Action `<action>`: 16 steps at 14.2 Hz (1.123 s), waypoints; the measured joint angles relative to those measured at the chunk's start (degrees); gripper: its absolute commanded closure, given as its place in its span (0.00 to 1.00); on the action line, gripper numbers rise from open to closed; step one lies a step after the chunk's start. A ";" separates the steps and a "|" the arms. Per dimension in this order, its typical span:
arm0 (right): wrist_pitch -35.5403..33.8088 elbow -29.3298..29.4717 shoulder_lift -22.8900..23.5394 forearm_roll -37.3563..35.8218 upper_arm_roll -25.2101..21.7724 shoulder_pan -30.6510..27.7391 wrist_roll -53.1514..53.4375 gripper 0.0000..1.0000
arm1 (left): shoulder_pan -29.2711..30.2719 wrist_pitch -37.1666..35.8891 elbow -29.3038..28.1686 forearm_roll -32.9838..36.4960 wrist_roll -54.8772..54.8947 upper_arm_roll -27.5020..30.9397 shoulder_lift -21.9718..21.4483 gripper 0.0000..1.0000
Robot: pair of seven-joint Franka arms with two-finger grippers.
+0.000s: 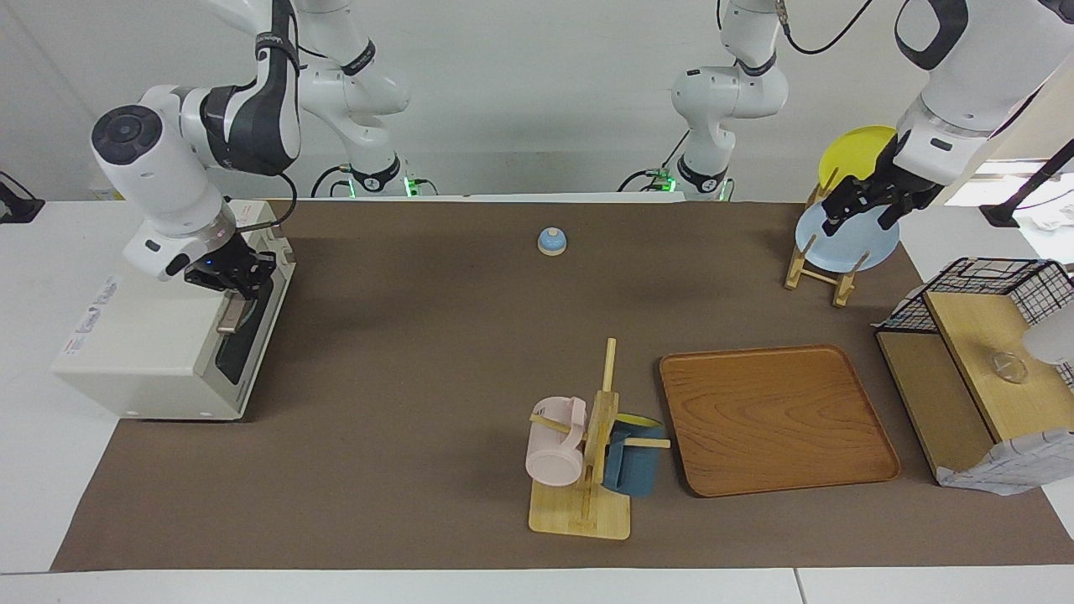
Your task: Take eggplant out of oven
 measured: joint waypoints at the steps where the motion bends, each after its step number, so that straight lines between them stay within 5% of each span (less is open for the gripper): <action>1: 0.00 0.00 -0.08 -0.78 0.01 0.04 0.00 1.00 | 0.00 0.00 0.00 0.00 0.00 0.00 0.00 0.00; 10: 3.04 -2.15 1.42 -0.59 0.32 5.47 1.53 1.00 | 0.00 0.00 0.00 0.00 0.00 0.00 0.00 0.00; 16: 12.32 -4.21 11.96 3.97 1.84 9.67 7.13 1.00 | 0.00 0.00 0.00 0.00 0.00 0.00 0.00 0.00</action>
